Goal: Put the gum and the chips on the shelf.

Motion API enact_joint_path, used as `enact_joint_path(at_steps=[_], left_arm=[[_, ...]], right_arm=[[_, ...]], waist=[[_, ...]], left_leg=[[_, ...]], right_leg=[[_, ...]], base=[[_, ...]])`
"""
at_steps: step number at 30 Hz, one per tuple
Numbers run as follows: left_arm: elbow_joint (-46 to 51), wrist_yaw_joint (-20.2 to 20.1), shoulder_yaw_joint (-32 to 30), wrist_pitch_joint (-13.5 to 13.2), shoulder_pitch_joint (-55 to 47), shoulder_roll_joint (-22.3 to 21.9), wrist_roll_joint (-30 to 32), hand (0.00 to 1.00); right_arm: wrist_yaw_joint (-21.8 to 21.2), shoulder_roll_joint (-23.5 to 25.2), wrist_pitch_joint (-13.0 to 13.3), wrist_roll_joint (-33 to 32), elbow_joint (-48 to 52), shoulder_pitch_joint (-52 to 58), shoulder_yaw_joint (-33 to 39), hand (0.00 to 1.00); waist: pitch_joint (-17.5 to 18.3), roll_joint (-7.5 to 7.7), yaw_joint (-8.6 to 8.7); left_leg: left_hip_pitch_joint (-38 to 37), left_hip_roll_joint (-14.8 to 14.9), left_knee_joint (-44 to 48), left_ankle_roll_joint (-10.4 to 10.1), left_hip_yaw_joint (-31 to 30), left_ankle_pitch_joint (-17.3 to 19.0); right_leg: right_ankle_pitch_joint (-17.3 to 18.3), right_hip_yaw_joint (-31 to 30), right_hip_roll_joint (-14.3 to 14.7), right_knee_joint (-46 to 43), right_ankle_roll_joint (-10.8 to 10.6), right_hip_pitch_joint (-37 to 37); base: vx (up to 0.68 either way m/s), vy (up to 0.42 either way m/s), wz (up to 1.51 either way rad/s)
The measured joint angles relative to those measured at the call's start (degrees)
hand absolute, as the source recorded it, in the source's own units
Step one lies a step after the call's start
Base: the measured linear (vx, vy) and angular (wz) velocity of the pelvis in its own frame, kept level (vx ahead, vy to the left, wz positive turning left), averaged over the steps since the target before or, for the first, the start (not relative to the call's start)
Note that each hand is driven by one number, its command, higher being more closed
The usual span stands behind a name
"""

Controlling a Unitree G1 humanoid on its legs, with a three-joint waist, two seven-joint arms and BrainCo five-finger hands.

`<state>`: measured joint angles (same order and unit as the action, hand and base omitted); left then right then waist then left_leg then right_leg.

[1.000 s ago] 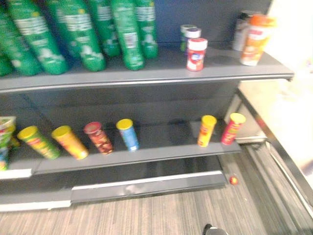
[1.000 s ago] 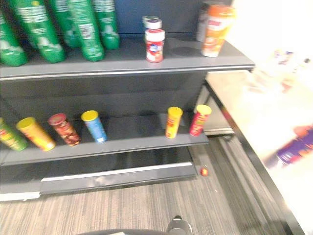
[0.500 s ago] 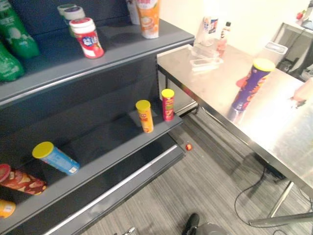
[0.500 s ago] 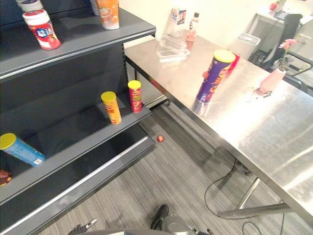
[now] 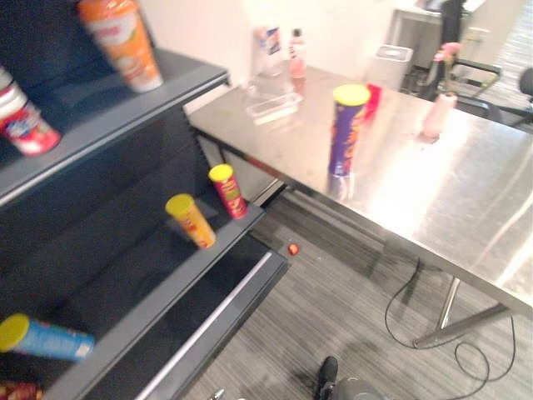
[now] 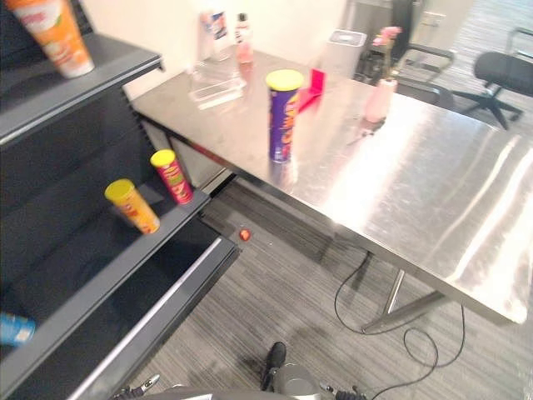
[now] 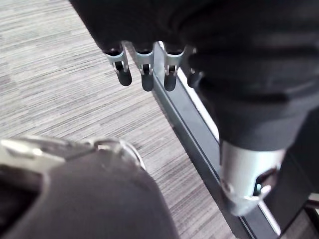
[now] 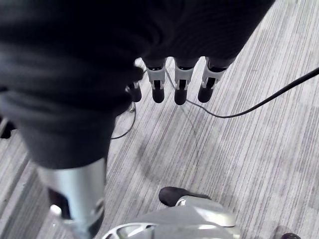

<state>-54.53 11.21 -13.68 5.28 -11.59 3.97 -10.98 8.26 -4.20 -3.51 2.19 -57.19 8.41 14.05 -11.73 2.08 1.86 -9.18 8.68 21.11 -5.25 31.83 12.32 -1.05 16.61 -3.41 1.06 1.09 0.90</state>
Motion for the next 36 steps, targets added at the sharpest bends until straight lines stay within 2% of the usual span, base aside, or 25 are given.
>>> enact_joint_path(at_steps=[2, 4, 5, 6, 7, 8, 10, 12, 16, 19, 22, 24, 25, 26, 28, 29, 31, 32, 33, 34, 35, 36], left_arm=[[0.6, 0.0, -0.2, 0.5, 0.0, 0.0, -0.2, 0.00], [0.5, -0.1, -0.2, 1.2, 0.0, -0.1, -0.3, 0.00], [0.2, -0.2, -0.5, 1.2, 0.1, -1.4, -0.6, 0.00], [0.1, -0.2, -0.8, 1.1, 0.1, -1.5, -1.5, 0.00], [-0.2, -0.2, -0.8, 1.2, -0.2, -1.4, -1.9, 0.00], [-0.5, -0.2, -0.8, 1.2, -0.3, -1.3, -2.0, 0.00], [-0.7, -0.3, -0.8, 1.1, -0.3, -1.5, -2.2, 0.00], [-1.8, -0.6, -0.8, 1.1, 0.3, -1.7, -1.8, 0.00], [-2.7, -2.1, -0.7, 0.9, 0.8, -1.6, -1.1, 0.00], [-5.2, -2.7, 0.8, 0.6, 1.6, -1.5, 0.6, 0.00], [-6.6, -2.9, 1.1, -0.2, 1.8, -1.0, 0.7, 0.00], [-6.6, -3.0, 2.0, -0.3, 1.8, -0.5, 0.9, 0.00], [-6.6, -3.0, 2.6, -0.6, 1.7, -0.4, 1.0, 0.00], [-6.5, -3.1, 2.8, -0.9, 1.7, -0.4, 1.0, 0.00], [-6.2, -3.2, 3.4, -1.0, 1.8, -0.3, 1.0, 0.00], [-5.7, -3.3, 3.3, -1.0, 1.9, -0.1, 1.0, 0.00], [-5.1, -3.2, 3.2, -0.9, 2.2, 0.3, 1.1, 0.00], [-4.7, -3.2, 3.3, -0.8, 2.0, 0.6, 1.2, 0.00], [-4.4, -3.0, 3.3, -0.7, 1.8, 0.6, 1.6, 0.00], [-4.0, -2.8, 3.4, -0.5, 2.1, 0.7, 2.4, 0.00], [-3.9, -2.7, 3.7, -0.4, 2.0, 0.6, 2.4, 0.00], [-3.5, -2.6, 3.7, -0.1, 1.5, 0.7, 2.4, 0.00]], right_arm=[[-0.2, -0.2, 0.1, 0.1, 0.0, -0.3, -1.2, 0.00], [-0.2, -0.4, 0.0, 0.1, 0.0, -0.2, -2.0, 0.00], [-0.2, -1.7, 0.0, 0.1, -0.1, 0.1, -2.4, 0.00], [-0.2, -1.8, -0.1, 0.1, -0.2, 0.2, -2.5, 0.00], [-0.1, -1.8, -0.1, 0.1, 0.0, 0.7, -3.2, 0.00], [-0.1, -1.6, -0.2, 0.1, 0.0, 1.7, -3.3, 0.00], [-0.1, -1.6, -1.4, 0.1, -0.1, 3.7, -3.4, 0.00], [0.2, -2.2, -1.7, 0.1, -0.2, 4.2, -3.4, 0.00], [1.2, -2.6, -1.9, 0.0, -0.2, 3.9, -3.5, 0.00], [1.3, -2.6, -2.1, 0.0, -0.8, 4.1, -3.3, 0.00], [1.6, -2.2, -1.9, 0.0, -2.0, 3.9, -3.2, 0.00], [2.1, -1.7, -1.8, -0.1, -2.2, 4.0, -2.6, 0.00], [2.7, -1.5, -1.8, 0.0, -2.2, 4.1, -0.9, 0.00], [3.1, -1.4, -1.4, -0.1, -2.0, 4.0, -0.3, 0.00], [3.3, -1.3, -1.0, -0.1, -1.6, 3.8, -0.3, 0.00], [3.3, -1.2, -0.7, -0.1, -1.5, 3.2, -0.4, 0.00], [3.2, -0.4, 0.6, -0.1, -1.1, 2.8, -0.5, 0.00], [3.2, -0.5, 1.4, -0.1, -0.4, 2.3, -0.9, 0.00], [3.2, -0.3, 1.5, -0.1, 0.1, 2.0, -0.5, 0.00], [3.1, 0.2, 1.7, -0.1, -0.2, 2.6, 0.6, 0.00], [3.2, 0.4, 1.9, -0.1, -0.2, 3.0, 1.4, 0.00], [3.3, 0.5, 2.5, -0.1, -0.2, 4.1, 1.7, 0.00]], waist=[[0.0, -0.08, -0.53], [0.4, -1.00, -0.44], [0.9, -3.54, -0.39], [0.9, -3.48, -0.75], [1.1, -4.05, -0.54], [1.2, -3.95, -0.15], [1.3, -4.14, -0.27], [1.8, -5.12, -0.27], [2.3, -5.23, -0.29], [3.0, -5.50, 0.19], [3.1, -4.72, 1.03], [3.0, -4.27, 1.14], [3.1, -4.30, 1.10], [3.1, -4.96, 1.02], [2.3, -4.81, 1.02], [1.9, -4.55, 0.41], [1.2, -3.68, -0.69], [0.7, -3.89, -0.73], [0.6, -3.81, -0.04], [0.2, -3.60, -0.04], [0.3, -3.82, -0.06], [0.2, -3.39, -0.35]], left_leg=[[1.4, -2.1, -6.8, 0.2, -6.2, 0.2], [2.2, -2.5, -13.3, 0.8, -11.5, 0.6], [2.4, -1.0, -16.2, 0.5, -14.2, 1.1], [2.2, -1.4, -15.8, 0.7, -14.1, 0.6], [1.8, -1.4, -15.3, 0.7, -13.1, 0.6], [1.3, -1.6, -14.8, 0.6, -12.6, 0.8], [-0.4, -2.8, -15.0, -0.2, -12.4, 1.9], [-1.0, -3.5, -14.3, -0.1, -12.9, 1.5], [-0.2, -5.6, -9.4, 0.8, -16.7, -0.4], [-1.5, -6.1, -9.4, 1.0, -17.3, -0.6], [-3.1, -6.3, -9.9, 1.0, -18.0, -0.6], [-4.0, -5.8, -10.7, 1.7, -18.0, -0.1], [-4.5, -5.2, -12.0, 2.1, -17.0, 0.4], [-5.0, -4.4, -13.2, 2.0, -15.5, 0.8], [-5.3, -2.9, -13.9, 1.6, -13.1, 2.9], [-5.5, -2.8, -14.0, 1.4, -11.2, 3.7], [-6.1, -2.9, -14.2, 1.5, -8.1, 3.7], [-6.9, -2.4, -15.1, 1.7, -5.2, 3.7], [-7.4, -2.4, -16.2, 2.2, -3.8, 4.5], [-8.1, -2.6, -16.7, 2.1, -2.6, 4.7], [-8.3, -2.4, -16.6, 2.0, -2.6, 4.7], [-9.8, -2.7, -17.1, 1.0, -2.4, 4.4]], right_leg=[[-0.1, -4.2, 1.4, 2.0, -0.1, -0.2], [-0.5, -5.4, 2.9, 3.9, -0.7, 0.0], [-1.2, -6.2, 4.9, 5.2, -1.3, -0.2], [-2.1, -6.9, 5.1, 5.3, -1.5, -0.3], [-3.6, -7.1, 5.0, 5.3, -1.9, -0.3], [-4.3, -7.3, 4.9, 5.1, -1.7, -0.5], [-6.7, -8.6, 4.5, 5.5, -1.3, -1.1], [-6.9, -10.1, 4.6, 5.5, -1.0, -0.8], [-7.0, -13.0, 3.2, 5.5, -1.5, -2.0], [-6.1, -13.8, 2.3, 5.5, -2.3, -2.7], [-5.4, -13.5, 2.1, 5.5, -2.8, -3.7], [-3.8, -11.0, 1.9, 5.5, -2.5, -4.2], [-3.1, -5.1, 1.4, 4.1, -1.9, -3.6], [-2.0, -1.6, 1.2, 0.5, -1.2, -2.1], [0.2, 1.6, 1.5, -7.5, -0.9, 2.1], [0.4, 2.8, 2.0, -12.0, -0.5, 5.0], [0.4, 4.4, 1.8, -15.5, -0.5, 7.3], [2.5, 6.7, 1.2, -15.5, -1.1, 7.9], [5.6, 10.6, -0.8, -19.2, 0.5, 8.4], [9.6, 13.8, -5.1, -27.8, 1.8, 9.5], [10.4, 14.7, -6.8, -30.1, 1.4, 9.3], [9.5, 14.1, -8.2, -27.8, -0.6, 7.6]], base=[[-0.03, 0.070, -1.31], [-0.03, 0.088, -1.14], [0.00, 0.140, -1.04], [0.05, 0.196, -1.18], [0.08, 0.179, -0.85], [0.11, 0.197, -0.67], [0.09, 0.180, -0.39], [0.12, 0.185, -0.31], [0.11, 0.113, -0.41], [0.07, 0.111, -0.20], [0.02, 0.098, 0.06], [-0.02, 0.036, 0.09], [-0.03, 0.025, -0.01], [-0.03, 0.024, -0.05], [-0.04, 0.007, -0.30], [-0.05, -0.010, -0.72], [-0.11, -0.073, -1.09], [-0.16, -0.164, -1.05], [-0.12, -0.162, -0.73], [-0.02, -0.130, -0.30], [0.09, -0.093, -0.25], [0.11, -0.111, -0.40]])
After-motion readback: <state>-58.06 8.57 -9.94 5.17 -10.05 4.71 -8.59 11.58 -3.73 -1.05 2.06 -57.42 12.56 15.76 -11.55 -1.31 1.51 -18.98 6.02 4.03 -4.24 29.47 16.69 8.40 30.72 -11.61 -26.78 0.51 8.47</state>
